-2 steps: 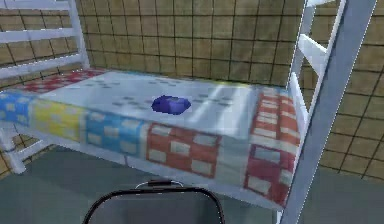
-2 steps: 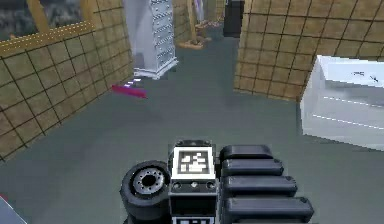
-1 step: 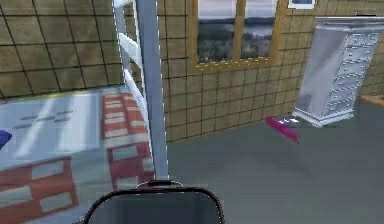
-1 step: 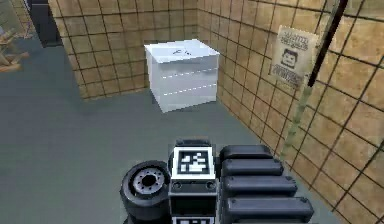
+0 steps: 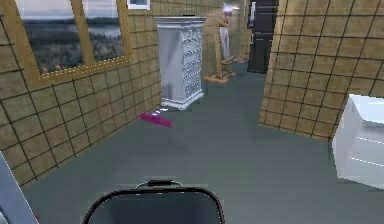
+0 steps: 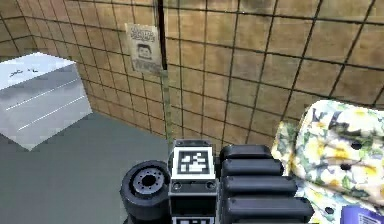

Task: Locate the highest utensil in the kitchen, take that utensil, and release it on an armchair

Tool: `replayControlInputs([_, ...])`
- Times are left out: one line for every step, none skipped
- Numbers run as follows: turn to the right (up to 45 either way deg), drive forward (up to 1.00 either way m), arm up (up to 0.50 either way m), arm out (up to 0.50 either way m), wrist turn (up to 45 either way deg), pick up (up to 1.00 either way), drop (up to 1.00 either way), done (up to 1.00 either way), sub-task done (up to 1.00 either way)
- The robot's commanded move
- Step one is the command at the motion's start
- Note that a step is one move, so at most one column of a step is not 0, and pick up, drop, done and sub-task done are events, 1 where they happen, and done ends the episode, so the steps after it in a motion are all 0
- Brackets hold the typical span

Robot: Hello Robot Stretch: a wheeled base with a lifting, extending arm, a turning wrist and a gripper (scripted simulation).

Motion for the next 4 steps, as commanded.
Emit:
replayControlInputs([0.0, 0.10, 0.00, 0.00, 0.0, 0.00, 0.00, 0.00, 0.00])
replayControlInputs([-45.0, 0.00, 0.00, 0.00, 0.0, 0.00, 0.00, 0.00, 0.00])
replayControlInputs([-33.0, 0.00, 0.00, 0.00, 0.0, 0.00, 0.00, 0.00, 0.00])
replayControlInputs([0.0, 0.25, 0.00, 0.00, 0.0, 0.00, 0.00, 0.00, 0.00])
